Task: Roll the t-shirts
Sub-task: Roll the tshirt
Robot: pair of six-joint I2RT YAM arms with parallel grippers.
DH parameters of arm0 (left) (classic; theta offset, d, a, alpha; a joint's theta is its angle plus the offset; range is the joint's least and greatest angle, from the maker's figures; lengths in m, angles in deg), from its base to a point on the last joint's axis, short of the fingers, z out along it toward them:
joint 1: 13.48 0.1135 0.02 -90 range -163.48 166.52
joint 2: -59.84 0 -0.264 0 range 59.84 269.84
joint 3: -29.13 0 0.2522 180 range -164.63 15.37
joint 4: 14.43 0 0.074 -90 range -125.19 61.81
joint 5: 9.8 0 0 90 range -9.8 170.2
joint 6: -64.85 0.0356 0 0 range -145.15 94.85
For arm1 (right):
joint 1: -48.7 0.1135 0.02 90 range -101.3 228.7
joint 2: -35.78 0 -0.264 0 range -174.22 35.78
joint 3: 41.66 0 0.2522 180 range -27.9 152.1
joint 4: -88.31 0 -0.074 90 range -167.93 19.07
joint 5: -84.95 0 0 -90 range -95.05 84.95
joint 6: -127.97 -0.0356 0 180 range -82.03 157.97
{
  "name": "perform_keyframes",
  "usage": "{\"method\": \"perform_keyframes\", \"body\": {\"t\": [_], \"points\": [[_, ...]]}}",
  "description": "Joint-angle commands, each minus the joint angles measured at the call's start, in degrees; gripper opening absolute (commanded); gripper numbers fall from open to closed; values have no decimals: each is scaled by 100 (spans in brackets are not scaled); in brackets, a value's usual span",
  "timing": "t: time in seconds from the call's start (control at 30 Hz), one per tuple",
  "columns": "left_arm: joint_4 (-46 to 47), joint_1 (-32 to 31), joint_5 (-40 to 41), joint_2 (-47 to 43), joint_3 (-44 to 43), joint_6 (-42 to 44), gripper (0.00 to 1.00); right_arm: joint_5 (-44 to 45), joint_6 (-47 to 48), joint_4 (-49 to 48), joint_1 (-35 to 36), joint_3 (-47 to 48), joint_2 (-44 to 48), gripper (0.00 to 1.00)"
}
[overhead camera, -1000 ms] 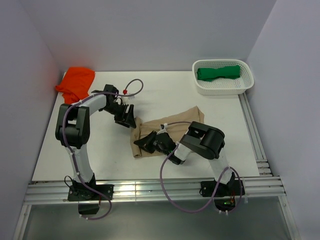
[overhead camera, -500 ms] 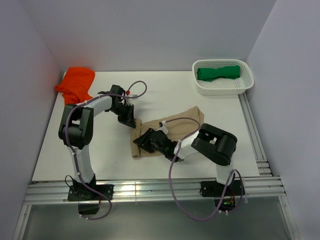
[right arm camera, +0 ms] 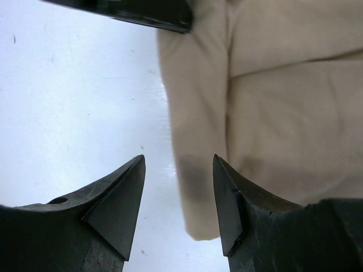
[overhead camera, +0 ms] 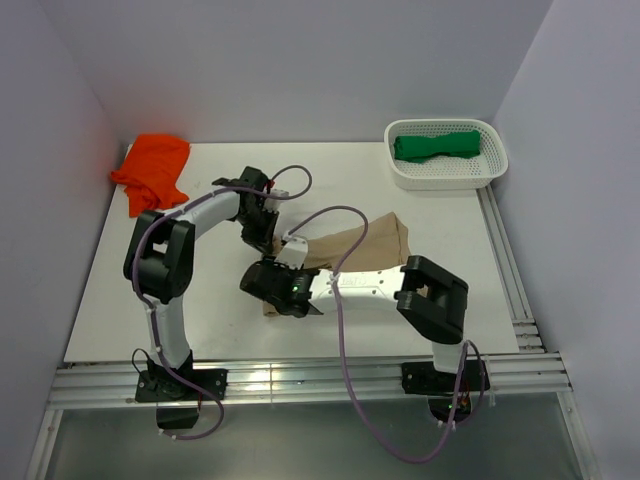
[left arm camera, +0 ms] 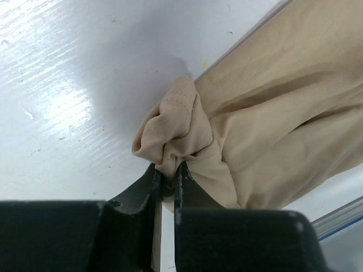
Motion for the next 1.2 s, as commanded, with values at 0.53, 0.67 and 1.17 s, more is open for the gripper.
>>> {"method": "perform_keyframes", "body": {"t": [0.53,0.67,1.17], "points": [[-1109,-401,693,375,-1101,154,2,1495,675,2895,517,2649,-1871,57],[-1233,-428,641,489,-1259,154,4,1425,640,3177,517,2817,-2083,56],[-1558,-437,78,340,-1979,593,63,416,1096,1090,324,1167,-1074,25]]}}
